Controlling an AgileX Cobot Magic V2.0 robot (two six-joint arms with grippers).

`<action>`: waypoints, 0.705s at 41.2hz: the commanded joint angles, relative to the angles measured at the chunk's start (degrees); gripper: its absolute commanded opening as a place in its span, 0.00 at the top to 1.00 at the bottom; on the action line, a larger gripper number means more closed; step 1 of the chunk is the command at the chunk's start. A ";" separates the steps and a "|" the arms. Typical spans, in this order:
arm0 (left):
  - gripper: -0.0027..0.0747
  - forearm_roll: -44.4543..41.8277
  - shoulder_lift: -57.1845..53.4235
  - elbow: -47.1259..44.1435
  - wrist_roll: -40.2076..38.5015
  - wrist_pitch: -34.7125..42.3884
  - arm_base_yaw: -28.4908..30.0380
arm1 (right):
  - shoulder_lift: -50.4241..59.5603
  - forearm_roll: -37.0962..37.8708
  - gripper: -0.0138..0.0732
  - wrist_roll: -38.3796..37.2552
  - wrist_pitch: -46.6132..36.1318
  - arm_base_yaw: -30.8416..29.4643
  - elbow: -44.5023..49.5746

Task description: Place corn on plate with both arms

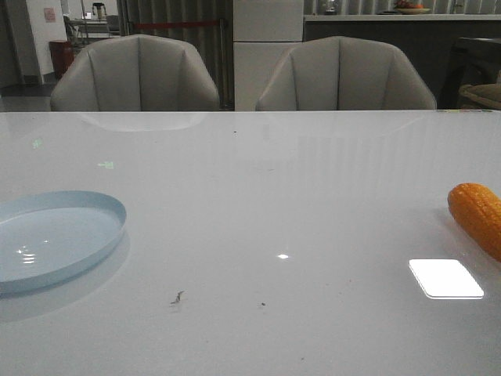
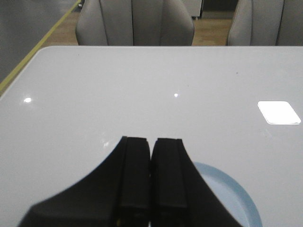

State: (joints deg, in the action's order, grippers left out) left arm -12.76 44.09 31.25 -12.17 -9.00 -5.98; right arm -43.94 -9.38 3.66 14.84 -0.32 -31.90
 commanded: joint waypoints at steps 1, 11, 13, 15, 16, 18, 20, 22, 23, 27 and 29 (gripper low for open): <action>0.84 -0.15 0.53 2.19 -0.45 0.79 0.14 | -1.32 -0.29 0.77 0.07 -4.29 -0.37 -2.07; 0.78 -0.25 0.53 2.19 -0.24 -5.51 0.14 | -3.85 -0.24 0.62 0.12 -1.80 -0.37 -2.07; 0.71 -0.36 0.53 2.19 -0.24 -6.58 0.14 | -4.30 -0.24 0.55 0.12 -1.00 -0.37 -2.07; 0.63 -0.61 0.94 2.19 -0.24 -6.99 0.14 | -4.77 -0.19 0.47 0.12 -0.22 -0.37 -2.07; 0.57 -0.61 1.25 2.07 -0.24 -6.99 0.14 | -4.98 -0.19 0.43 0.12 0.22 -0.37 -2.07; 0.45 -0.61 1.67 2.06 -0.24 -7.13 0.14 | -5.52 -0.19 0.36 0.12 0.68 -0.37 -2.07; 0.36 -0.61 2.28 2.06 -0.24 -7.13 0.14 | -5.98 -0.19 0.32 0.12 0.78 -0.37 -2.02; 0.31 -0.61 2.96 2.06 -0.24 -7.01 0.14 | -6.36 -0.19 0.31 0.12 0.78 -0.37 -2.02; 0.31 -0.45 3.30 2.06 -0.24 -7.01 0.14 | -6.50 -0.19 0.30 0.12 0.70 -0.37 -2.02; 0.31 1.13 5.05 2.06 -0.24 -7.01 0.14 | -6.73 -0.19 0.30 0.12 0.60 -0.37 -2.02; 0.31 2.15 6.31 2.06 -0.24 -7.12 0.14 | -6.73 -0.19 0.30 0.12 0.55 -0.37 -2.02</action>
State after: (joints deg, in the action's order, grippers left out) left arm -12.17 48.86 31.25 -12.17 -19.82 -5.98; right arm -50.93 -9.38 3.62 19.21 -0.32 -31.90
